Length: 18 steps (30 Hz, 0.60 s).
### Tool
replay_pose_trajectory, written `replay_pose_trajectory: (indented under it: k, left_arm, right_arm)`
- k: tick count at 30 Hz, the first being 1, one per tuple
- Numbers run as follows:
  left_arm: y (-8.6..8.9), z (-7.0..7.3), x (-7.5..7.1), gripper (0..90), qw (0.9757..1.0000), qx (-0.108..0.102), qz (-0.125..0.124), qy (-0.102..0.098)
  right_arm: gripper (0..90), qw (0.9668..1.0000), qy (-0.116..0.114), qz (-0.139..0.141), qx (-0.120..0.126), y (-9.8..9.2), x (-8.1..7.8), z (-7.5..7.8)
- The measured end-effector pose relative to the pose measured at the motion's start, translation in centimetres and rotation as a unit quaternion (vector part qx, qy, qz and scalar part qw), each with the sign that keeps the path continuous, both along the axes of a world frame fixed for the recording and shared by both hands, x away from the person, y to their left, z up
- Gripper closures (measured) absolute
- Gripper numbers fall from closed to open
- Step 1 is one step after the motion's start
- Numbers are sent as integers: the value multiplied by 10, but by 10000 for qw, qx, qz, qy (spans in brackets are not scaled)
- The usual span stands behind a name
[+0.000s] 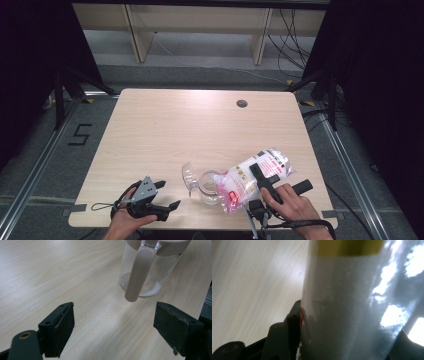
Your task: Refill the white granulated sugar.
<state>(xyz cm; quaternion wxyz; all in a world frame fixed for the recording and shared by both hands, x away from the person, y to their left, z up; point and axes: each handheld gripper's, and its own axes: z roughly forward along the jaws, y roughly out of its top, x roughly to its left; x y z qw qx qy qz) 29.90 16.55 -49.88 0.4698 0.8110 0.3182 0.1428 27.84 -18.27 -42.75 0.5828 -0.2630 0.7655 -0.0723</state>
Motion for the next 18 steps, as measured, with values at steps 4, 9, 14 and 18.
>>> replay_pose_trajectory:
  k: [4, 9, 14, 18]
  left_arm:
    - [0, 0, 0, 165, 10000, -12, -13, -12]
    - [0, -1, 1, 165, 10000, -26, -6, 5]
    - [-2, 0, 0, 165, 9999, -109, 22, -1]
    - [-2, 0, 1, 165, 10000, -82, -4, 23]
  right_arm:
    - [504, 9998, 60, -104, 183, -1, -1, -4]
    - [506, 10000, 37, -19, 69, -1, 0, -3]
    - [507, 9999, 15, -60, 87, -2, 0, -3]
    - [508, 10000, 8, -37, 45, -2, 1, -3]
